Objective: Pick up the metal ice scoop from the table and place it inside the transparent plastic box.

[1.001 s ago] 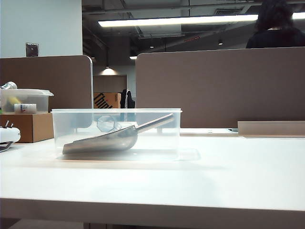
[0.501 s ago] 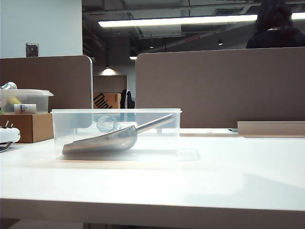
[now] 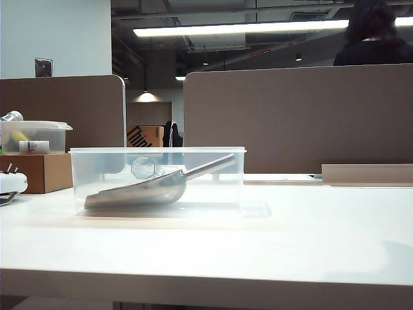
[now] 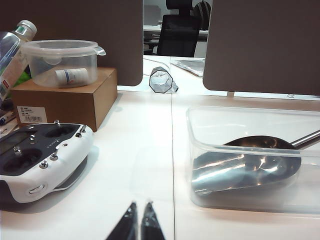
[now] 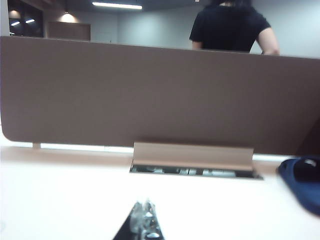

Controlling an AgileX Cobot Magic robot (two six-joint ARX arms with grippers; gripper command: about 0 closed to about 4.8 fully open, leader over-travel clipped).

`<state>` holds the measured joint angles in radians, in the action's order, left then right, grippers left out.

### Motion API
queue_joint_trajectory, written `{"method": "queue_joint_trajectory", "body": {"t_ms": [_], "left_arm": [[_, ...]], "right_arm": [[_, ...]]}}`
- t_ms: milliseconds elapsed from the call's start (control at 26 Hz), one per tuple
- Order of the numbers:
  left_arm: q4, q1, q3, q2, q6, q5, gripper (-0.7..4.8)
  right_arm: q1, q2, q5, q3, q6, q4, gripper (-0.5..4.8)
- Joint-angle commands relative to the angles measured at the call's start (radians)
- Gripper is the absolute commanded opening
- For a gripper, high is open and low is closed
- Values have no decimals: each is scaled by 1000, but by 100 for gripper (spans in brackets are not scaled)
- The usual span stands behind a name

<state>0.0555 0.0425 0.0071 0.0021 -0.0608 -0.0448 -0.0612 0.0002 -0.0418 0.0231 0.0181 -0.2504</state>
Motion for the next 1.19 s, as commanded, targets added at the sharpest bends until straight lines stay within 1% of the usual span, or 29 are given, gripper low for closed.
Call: {"method": "queue_joint_trajectory", "body": {"t_ms": [39, 462, 693, 886, 1194], "left_arm": [[10, 2, 0, 1, 0, -3, 21], [10, 2, 0, 1, 0, -3, 21], [10, 2, 0, 1, 0, -4, 21], [10, 2, 0, 1, 0, -4, 21], [10, 2, 0, 1, 0, -4, 21]], "right_arm": [[5, 3, -1, -18, -47, -3, -3], [55, 3, 0, -24, -74, 152, -3], [55, 3, -1, -24, -74, 157, -3], [55, 3, -2, -24, -70, 211, -3], [54, 3, -2, -24, -70, 212, -3]]}}
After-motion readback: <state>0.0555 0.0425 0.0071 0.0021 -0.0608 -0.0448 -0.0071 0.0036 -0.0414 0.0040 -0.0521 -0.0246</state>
